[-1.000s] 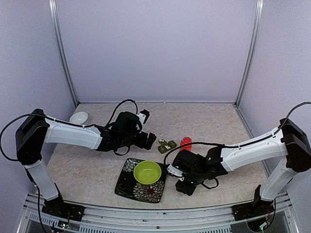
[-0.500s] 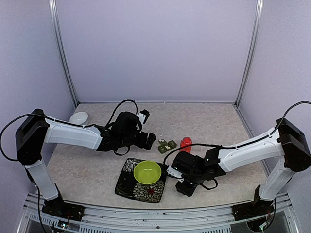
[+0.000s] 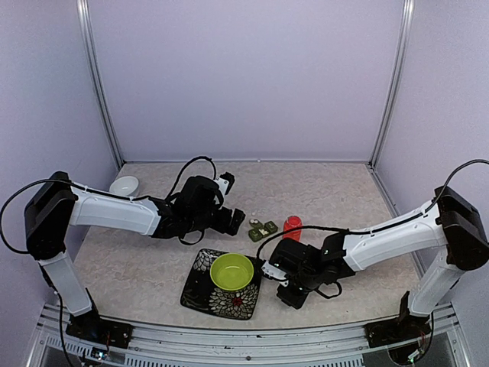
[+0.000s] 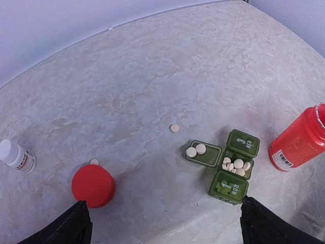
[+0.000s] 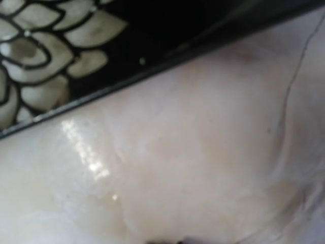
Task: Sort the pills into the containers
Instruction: Pick up the pill from the center of the board, then place the pill in the pill bottle.
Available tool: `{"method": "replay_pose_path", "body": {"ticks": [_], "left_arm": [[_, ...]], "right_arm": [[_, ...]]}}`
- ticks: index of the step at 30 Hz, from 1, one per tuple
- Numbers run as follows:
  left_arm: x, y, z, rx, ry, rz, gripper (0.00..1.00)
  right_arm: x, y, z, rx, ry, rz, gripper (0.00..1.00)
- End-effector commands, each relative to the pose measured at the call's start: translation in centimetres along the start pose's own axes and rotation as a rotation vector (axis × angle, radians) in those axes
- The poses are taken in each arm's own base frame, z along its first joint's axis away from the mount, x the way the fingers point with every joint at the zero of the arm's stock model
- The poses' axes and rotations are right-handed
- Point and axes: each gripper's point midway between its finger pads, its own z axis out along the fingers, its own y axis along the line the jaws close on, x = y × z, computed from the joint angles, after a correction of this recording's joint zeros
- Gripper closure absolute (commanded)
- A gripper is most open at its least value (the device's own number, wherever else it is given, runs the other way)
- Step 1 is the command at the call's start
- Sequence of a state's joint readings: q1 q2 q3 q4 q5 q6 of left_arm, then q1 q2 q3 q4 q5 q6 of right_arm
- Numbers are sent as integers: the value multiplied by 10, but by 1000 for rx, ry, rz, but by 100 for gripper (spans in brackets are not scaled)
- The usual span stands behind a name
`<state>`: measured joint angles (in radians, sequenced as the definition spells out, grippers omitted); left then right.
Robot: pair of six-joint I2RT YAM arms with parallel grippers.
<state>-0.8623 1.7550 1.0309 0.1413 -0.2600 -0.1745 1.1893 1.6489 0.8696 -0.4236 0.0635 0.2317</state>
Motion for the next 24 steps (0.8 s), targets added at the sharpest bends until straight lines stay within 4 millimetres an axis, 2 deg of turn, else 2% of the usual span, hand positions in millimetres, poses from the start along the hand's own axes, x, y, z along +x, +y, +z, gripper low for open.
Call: {"method": "replay_pose_path", "body": {"ticks": [1, 5, 9, 12, 18, 24], "left_arm": [[-12, 6, -8, -14, -37, -5, 1], [-13, 6, -8, -14, -37, -4, 1], [-14, 7, -7, -20, -35, -3, 1], [-15, 8, -3, -24, -19, -2, 1], [-22, 14, 9, -27, -2, -18, 1], [-39, 13, 26, -2, -5, -29, 1]], "right_arm": [[-6, -1, -11, 18, -22, -8, 97], [-35, -3, -37, 32, -118, -8, 96], [-65, -17, -70, 82, -223, 10, 93], [-78, -39, -90, 129, -285, 48, 89], [-97, -90, -121, 210, -378, 122, 87], [-104, -137, -126, 279, -392, 171, 87]]}}
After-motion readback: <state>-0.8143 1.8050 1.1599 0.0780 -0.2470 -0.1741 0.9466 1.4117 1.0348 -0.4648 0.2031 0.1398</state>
